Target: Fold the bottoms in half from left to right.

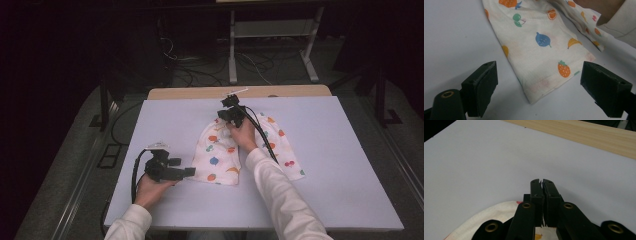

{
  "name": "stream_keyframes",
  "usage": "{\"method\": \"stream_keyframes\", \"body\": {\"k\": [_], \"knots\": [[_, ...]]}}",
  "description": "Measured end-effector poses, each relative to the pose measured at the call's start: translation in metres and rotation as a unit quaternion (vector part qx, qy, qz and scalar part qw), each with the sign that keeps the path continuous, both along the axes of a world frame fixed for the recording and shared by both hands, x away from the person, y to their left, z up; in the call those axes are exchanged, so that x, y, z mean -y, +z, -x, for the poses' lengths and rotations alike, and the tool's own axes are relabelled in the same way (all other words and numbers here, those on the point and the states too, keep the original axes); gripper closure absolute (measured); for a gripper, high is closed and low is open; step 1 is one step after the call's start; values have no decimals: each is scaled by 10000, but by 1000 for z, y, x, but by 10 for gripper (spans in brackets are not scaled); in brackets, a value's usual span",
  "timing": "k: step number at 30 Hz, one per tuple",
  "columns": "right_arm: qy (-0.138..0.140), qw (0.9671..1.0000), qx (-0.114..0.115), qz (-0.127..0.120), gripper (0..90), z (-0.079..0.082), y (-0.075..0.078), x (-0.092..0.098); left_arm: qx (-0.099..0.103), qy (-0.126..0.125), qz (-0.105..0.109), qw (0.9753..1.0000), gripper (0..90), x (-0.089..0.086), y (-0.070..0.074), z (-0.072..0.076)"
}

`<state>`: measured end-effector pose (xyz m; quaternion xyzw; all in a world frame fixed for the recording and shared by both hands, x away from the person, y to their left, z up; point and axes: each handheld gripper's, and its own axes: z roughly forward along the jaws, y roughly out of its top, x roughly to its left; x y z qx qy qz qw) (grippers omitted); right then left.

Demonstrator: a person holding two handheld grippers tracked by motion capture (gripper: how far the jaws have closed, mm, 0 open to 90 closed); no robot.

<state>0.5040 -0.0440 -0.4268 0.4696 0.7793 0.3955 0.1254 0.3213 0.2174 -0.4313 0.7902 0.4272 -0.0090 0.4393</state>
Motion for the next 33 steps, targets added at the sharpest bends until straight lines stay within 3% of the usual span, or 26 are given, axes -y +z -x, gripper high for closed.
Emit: {"method": "stream_keyframes", "body": {"k": [16, 25, 33], "knots": [[46, 10000, -28, -64, 857, 1, -2, 2, -341, -80, 56, 9994, 318, -2, -9, -3], [61, 9999, -16, -89, 857, 1, -1, 3, -536, -130, -41, 9985, 396, 1, -15, -5], [37, 9999, -6, -127, 857, 1, 0, 5, -603, -126, -25, 9981, 579, 0, -17, -7]]}}
